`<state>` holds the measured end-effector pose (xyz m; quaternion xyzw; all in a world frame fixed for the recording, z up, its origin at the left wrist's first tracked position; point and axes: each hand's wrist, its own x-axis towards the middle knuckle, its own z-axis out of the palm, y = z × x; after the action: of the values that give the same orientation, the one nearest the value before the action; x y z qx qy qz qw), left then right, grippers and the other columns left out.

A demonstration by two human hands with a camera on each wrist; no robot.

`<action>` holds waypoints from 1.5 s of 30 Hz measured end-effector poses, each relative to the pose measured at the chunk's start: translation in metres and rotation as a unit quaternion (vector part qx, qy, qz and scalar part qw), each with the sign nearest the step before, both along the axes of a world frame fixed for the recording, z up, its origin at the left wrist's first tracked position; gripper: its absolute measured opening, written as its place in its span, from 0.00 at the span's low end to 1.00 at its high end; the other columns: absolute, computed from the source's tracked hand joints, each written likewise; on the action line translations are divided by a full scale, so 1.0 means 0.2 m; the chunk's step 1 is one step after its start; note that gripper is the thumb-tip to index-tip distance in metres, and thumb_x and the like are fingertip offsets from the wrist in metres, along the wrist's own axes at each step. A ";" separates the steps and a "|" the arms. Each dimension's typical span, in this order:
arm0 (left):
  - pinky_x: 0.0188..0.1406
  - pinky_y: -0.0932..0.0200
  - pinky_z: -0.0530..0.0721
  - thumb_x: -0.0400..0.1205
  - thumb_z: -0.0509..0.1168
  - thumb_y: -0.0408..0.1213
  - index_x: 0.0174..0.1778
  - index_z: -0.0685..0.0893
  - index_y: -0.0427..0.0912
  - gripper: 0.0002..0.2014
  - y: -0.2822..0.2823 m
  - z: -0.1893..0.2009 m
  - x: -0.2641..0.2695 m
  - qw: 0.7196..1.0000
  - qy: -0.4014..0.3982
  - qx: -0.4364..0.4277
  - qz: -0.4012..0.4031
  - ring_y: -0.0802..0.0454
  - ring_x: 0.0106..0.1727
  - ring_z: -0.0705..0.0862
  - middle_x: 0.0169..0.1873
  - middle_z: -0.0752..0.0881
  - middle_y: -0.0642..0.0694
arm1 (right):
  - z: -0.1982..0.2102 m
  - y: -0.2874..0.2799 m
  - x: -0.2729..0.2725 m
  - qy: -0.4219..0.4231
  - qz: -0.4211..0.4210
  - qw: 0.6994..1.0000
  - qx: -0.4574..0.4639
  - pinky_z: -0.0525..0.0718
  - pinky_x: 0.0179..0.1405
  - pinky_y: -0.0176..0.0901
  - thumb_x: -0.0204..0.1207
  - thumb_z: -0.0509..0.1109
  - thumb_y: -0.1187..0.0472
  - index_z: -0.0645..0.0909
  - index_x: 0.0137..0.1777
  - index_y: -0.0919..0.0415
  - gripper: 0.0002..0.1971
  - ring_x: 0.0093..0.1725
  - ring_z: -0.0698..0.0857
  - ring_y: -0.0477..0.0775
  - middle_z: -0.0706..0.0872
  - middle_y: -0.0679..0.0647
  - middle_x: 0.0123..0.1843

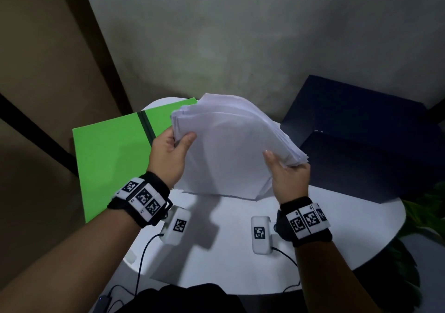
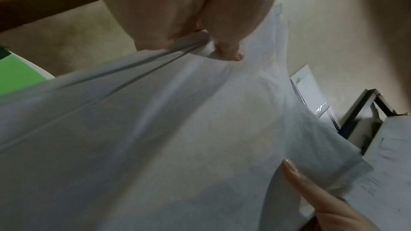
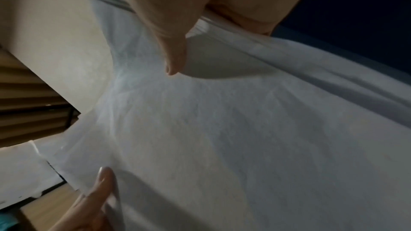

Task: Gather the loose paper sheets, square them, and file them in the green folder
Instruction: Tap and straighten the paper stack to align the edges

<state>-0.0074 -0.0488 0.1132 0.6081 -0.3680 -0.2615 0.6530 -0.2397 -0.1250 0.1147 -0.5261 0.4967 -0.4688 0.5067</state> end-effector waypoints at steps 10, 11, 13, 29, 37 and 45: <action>0.61 0.64 0.79 0.79 0.68 0.50 0.71 0.69 0.47 0.27 -0.04 0.18 -0.07 0.997 -0.031 -0.055 0.046 0.61 0.56 0.83 0.53 0.82 0.54 | 0.12 0.03 0.03 -0.033 -0.005 0.995 -0.090 0.86 0.48 0.31 0.71 0.80 0.69 0.86 0.56 0.59 0.14 0.47 0.90 0.38 0.92 0.42 0.45; 0.59 0.63 0.80 0.78 0.69 0.52 0.69 0.70 0.50 0.26 -0.06 0.21 -0.08 0.995 -0.026 -0.062 0.069 0.57 0.54 0.84 0.50 0.82 0.52 | 0.14 0.03 0.04 -0.038 -0.012 0.995 -0.095 0.87 0.48 0.33 0.70 0.80 0.69 0.86 0.57 0.62 0.15 0.46 0.90 0.38 0.91 0.44 0.47; 0.56 0.61 0.82 0.76 0.72 0.51 0.65 0.72 0.52 0.24 -0.10 0.24 -0.09 0.992 -0.020 -0.061 0.106 0.56 0.50 0.84 0.46 0.83 0.52 | 0.16 0.04 0.05 -0.045 -0.031 0.992 -0.111 0.87 0.48 0.32 0.70 0.80 0.68 0.86 0.58 0.67 0.16 0.45 0.89 0.37 0.89 0.48 0.49; 0.52 0.62 0.82 0.74 0.75 0.48 0.43 0.90 0.47 0.09 -0.22 0.26 -0.08 0.989 -0.031 -0.026 0.141 0.55 0.48 0.87 0.45 0.90 0.46 | 0.17 0.09 0.13 -0.032 -0.062 0.984 -0.166 0.81 0.54 0.30 0.79 0.72 0.69 0.87 0.49 0.51 0.10 0.51 0.87 0.37 0.90 0.34 0.45; 0.37 0.65 0.76 0.78 0.67 0.34 0.35 0.81 0.49 0.07 -0.21 0.26 -0.07 0.984 -0.012 -0.028 0.177 0.61 0.32 0.75 0.29 0.79 0.58 | 0.14 0.06 0.13 -0.007 -0.110 0.976 -0.189 0.82 0.49 0.34 0.81 0.68 0.68 0.80 0.39 0.46 0.15 0.44 0.86 0.38 0.88 0.32 0.40; 0.38 0.66 0.73 0.82 0.65 0.43 0.39 0.81 0.40 0.10 -0.22 0.26 -0.05 0.985 -0.030 -0.033 0.166 0.62 0.34 0.73 0.32 0.78 0.56 | 0.14 0.07 0.13 0.027 -0.059 0.962 -0.264 0.82 0.58 0.37 0.78 0.75 0.66 0.86 0.57 0.59 0.09 0.52 0.87 0.40 0.89 0.41 0.49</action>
<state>-0.0180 -0.0935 0.1659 0.6467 -0.2893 -0.1187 0.6957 -0.2131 -0.1111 0.1425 -0.6234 0.3991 -0.5977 0.3080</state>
